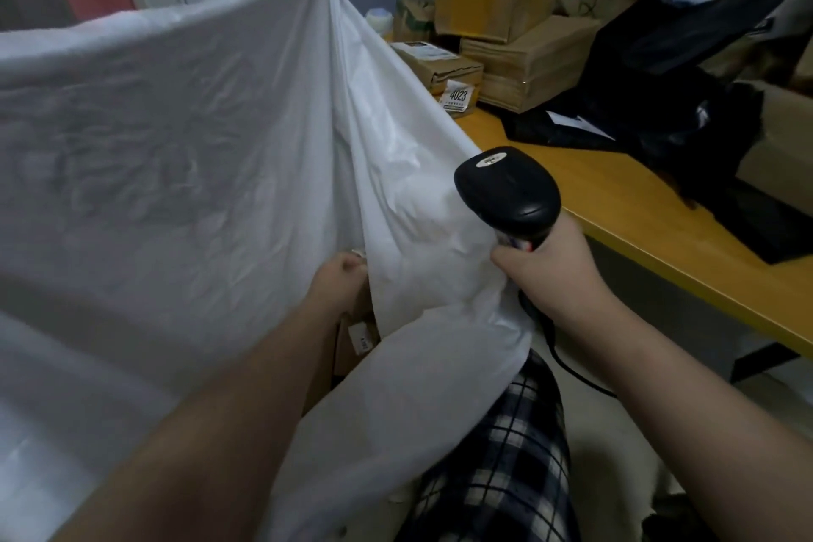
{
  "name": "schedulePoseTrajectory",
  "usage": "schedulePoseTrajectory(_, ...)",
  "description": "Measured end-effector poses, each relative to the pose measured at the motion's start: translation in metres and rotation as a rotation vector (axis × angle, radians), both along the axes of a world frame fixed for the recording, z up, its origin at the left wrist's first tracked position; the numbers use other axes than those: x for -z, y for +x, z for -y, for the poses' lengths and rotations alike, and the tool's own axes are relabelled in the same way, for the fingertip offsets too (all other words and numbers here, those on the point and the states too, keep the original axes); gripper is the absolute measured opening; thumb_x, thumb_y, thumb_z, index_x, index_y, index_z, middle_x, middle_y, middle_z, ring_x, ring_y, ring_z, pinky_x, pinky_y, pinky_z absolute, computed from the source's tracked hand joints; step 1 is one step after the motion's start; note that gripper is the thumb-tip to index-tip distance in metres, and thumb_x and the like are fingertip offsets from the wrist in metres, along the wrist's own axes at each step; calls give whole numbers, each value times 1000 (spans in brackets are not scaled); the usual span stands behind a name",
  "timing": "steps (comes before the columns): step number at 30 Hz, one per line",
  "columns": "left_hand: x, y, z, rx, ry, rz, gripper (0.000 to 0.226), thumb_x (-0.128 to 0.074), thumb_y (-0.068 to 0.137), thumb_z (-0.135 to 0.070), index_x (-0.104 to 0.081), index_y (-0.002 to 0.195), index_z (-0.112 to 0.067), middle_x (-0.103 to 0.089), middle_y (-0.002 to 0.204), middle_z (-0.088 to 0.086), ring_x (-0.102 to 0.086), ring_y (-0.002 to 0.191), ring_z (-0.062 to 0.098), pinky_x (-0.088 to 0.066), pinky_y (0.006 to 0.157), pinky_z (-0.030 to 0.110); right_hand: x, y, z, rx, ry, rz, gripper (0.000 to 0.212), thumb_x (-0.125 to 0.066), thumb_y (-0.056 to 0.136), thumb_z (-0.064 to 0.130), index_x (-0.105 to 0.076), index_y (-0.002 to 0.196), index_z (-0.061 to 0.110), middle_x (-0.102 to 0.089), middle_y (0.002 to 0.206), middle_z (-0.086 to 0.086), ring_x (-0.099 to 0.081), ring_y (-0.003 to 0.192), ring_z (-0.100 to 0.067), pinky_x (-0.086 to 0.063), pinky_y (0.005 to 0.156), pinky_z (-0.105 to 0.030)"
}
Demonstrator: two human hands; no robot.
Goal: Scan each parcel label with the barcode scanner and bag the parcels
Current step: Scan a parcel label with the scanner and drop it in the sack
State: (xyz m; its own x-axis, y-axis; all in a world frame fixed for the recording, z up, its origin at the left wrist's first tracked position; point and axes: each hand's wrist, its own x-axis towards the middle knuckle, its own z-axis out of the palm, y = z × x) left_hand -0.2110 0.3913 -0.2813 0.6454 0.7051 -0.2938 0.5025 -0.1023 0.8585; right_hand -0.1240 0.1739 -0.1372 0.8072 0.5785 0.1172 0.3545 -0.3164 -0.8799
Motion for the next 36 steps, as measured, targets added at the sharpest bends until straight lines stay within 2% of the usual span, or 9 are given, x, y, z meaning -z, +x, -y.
schedulePoseTrajectory(2, -22, 2, 6, 14, 111, -4, 24, -55, 96, -21, -61, 115, -8, -60, 108, 6, -56, 100, 20, -42, 85, 29, -1, 2, 2, 15, -12, -15, 17, -62, 77, -5, -49, 76, 5, -44, 65, -1, -44, 62, -13, -38, 54, -17)
schedulePoseTrajectory(6, -73, 3, 26, 69, 381, 98, 30, -54, 96, -22, -57, 123, -10, -58, 127, 5, -53, 117, 20, -42, 97, 29, -5, 5, 10, 49, -3, -21, 31, -61, 79, -1, -43, 73, 23, -44, 67, 6, -43, 62, -7, -35, 58, -20)
schedulePoseTrajectory(10, -124, 8, 62, 188, 581, 216, 30, -55, 96, -23, -56, 125, -15, -56, 128, 1, -51, 118, 14, -36, 95, 20, -14, 5, 33, 81, 27, 47, 28, -61, 81, 0, -51, 94, 22, -52, 78, 7, -48, 71, -4, -36, 59, -17)
schedulePoseTrajectory(15, -177, 35, 131, 364, 694, 319, 33, -55, 96, -25, -54, 128, -18, -54, 130, -1, -50, 120, 14, -38, 96, 23, -31, 15, 90, 272, 113, 111, 34, -64, 80, 0, -47, 91, 28, -50, 77, 10, -48, 69, -4, -35, 56, -18)
schedulePoseTrajectory(19, -194, 70, 191, 530, 741, 385, 36, -56, 96, -27, -53, 130, -17, -54, 131, 1, -49, 121, 15, -37, 92, 20, -44, 31, 151, 411, 108, 158, 36, -61, 81, -1, -47, 105, 21, -48, 80, 11, -47, 72, -7, -36, 57, -14)
schedulePoseTrajectory(22, -199, 100, 228, 636, 763, 415, 37, -57, 95, -27, -52, 130, -17, -54, 131, 2, -49, 122, 16, -39, 95, 24, -45, 44, 194, 531, 114, 141, 39, -64, 77, -1, -53, 111, 15, -57, 88, 0, -58, 89, -23, -47, 71, -29)
schedulePoseTrajectory(26, -199, 147, 266, 752, 822, 408, 40, -59, 94, -26, -50, 132, -16, -50, 132, 4, -46, 125, 20, -37, 101, 28, -39, 67, 239, 642, 161, 54, 24, -64, 78, 4, -51, 92, 19, -61, 84, -7, -65, 86, -34, -54, 77, -45)
schedulePoseTrajectory(31, -205, 217, 305, 806, 1160, 323, 68, -62, 90, -38, -30, 146, -16, -33, 145, 8, -30, 134, 29, -32, 108, 40, -46, 101, 263, 681, 348, -242, 8, -60, 89, 12, -58, 97, 9, -59, 75, -10, -59, 54, -19, -51, 47, -26)
schedulePoseTrajectory(36, -202, 284, 327, 874, 1648, 171, 96, -65, 85, -47, -5, 153, -16, -19, 154, 15, -21, 141, 33, -21, 114, 43, -49, 136, 272, 736, 398, -285, 17, -62, 88, 13, -57, 103, 7, -58, 76, -6, -55, 48, -14, -47, 43, -22)
